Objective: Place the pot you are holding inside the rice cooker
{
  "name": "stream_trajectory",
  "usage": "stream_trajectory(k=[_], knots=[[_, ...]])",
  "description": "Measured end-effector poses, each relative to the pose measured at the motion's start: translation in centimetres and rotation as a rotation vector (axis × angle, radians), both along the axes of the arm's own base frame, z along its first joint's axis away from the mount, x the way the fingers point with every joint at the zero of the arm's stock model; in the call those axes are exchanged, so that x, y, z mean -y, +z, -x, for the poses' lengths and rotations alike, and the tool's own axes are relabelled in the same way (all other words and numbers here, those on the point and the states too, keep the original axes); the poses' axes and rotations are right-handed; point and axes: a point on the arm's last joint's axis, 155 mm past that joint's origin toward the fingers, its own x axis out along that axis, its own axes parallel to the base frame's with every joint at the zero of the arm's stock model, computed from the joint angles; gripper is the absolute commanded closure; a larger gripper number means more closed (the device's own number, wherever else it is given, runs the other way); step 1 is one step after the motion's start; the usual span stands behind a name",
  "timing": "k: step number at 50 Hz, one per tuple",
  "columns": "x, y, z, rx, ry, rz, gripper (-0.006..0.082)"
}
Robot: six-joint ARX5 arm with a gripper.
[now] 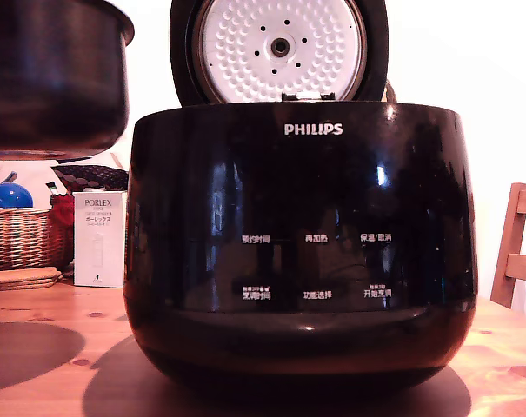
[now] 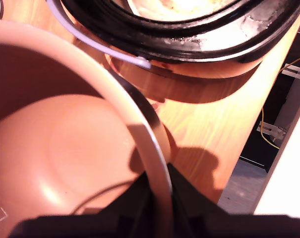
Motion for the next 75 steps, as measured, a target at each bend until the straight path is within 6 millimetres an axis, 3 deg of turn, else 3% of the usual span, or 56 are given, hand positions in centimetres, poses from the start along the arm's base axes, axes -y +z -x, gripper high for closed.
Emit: stream_trajectory(k=[24, 39, 59, 75], knots=[[0.5, 0.2, -0.3, 0.018, -0.004, 0.016, 0.0787], [5.3, 2.2, -1.4, 0.109, -0.066, 0.180, 0.0787], [12.4, 5.4, 1.0, 0.137, -0.267, 0.418, 0.0788], [15.0, 6.6, 3.3, 0.114, -0.400, 0.510, 0.0788]])
